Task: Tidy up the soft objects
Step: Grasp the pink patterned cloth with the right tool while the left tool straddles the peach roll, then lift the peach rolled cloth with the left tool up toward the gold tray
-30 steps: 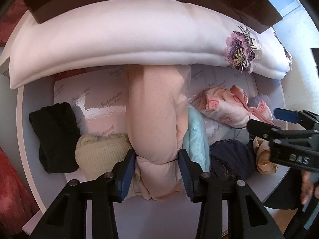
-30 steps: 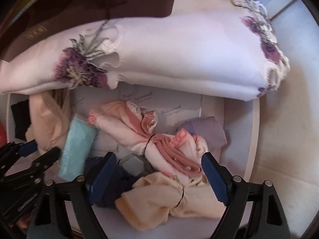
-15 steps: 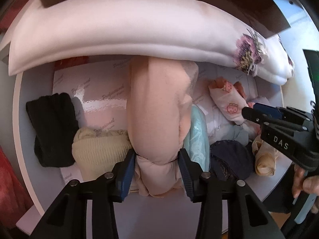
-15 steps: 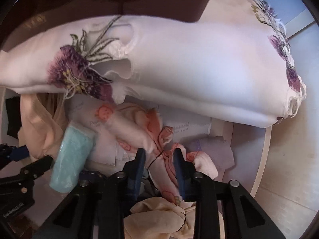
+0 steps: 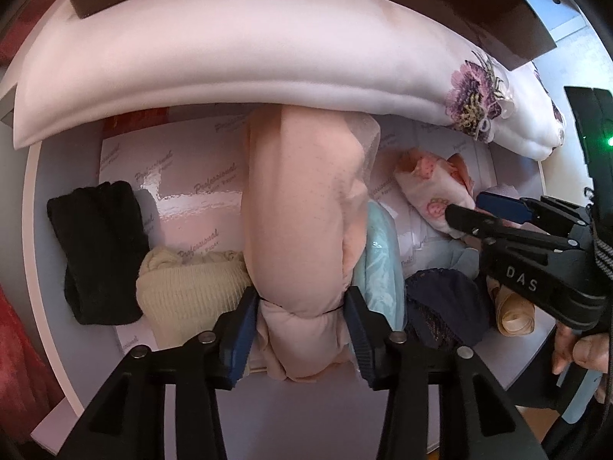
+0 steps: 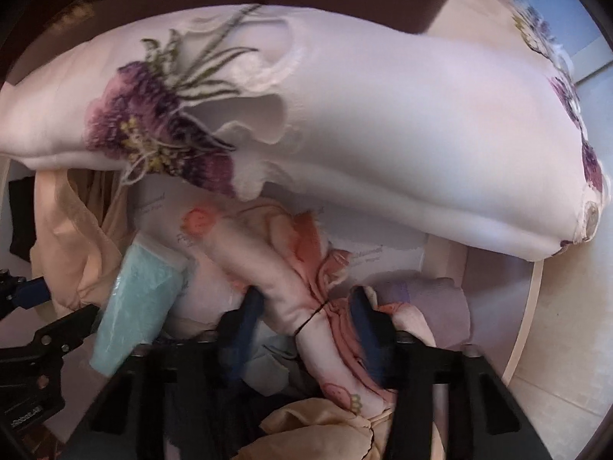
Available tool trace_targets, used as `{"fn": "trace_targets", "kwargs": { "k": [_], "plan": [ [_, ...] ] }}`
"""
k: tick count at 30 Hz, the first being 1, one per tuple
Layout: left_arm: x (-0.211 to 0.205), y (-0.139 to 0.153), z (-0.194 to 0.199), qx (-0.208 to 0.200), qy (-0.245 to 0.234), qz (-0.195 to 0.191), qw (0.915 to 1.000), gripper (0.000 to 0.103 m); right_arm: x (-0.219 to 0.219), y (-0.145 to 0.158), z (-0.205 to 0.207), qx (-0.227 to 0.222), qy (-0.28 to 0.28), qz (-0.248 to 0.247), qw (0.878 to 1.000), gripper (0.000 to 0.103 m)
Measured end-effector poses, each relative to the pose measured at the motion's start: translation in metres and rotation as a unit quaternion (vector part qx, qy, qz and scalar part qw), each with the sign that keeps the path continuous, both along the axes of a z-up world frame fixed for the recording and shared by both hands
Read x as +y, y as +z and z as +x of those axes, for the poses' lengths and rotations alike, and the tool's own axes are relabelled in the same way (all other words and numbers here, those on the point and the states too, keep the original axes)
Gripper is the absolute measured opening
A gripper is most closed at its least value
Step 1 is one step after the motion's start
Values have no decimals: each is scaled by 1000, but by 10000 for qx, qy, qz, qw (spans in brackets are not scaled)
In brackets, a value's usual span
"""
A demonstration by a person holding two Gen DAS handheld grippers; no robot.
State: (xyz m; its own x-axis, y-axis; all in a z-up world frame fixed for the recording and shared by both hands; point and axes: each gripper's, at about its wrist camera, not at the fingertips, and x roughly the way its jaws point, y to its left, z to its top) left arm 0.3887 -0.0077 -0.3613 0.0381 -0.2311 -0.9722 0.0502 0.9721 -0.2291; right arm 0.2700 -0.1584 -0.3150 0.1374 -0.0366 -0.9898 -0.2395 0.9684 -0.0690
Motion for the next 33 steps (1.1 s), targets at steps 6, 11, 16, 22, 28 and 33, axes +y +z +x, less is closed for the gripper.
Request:
{"fn": "trace_targets", "kwargs": {
  "k": [6,11,16,22,28,33],
  "plan": [
    [4,4,1,39,118,-126,9998,40,1,24,-1,130,-377,924,9949,2],
    [11,11,-3,92,247,-274,9993,39,-1,14,2,319,-557,1111,9917,3],
    [24,25,-7,88,491,-528,9974,39,-11,12,11,243,-697,1200,9900,19],
    [32,38,-14,47,518,-637,9966,39,8,6,8,178,-230,859,9959,35],
    [39,66,-24,-193,525,-875,9946,39,21,7,5,-129,70,348,9993,31],
    [44,96,-29,-475,481,-1157,9910,39,21,8,8,-196,-57,331,9992,33]
  ]
}}
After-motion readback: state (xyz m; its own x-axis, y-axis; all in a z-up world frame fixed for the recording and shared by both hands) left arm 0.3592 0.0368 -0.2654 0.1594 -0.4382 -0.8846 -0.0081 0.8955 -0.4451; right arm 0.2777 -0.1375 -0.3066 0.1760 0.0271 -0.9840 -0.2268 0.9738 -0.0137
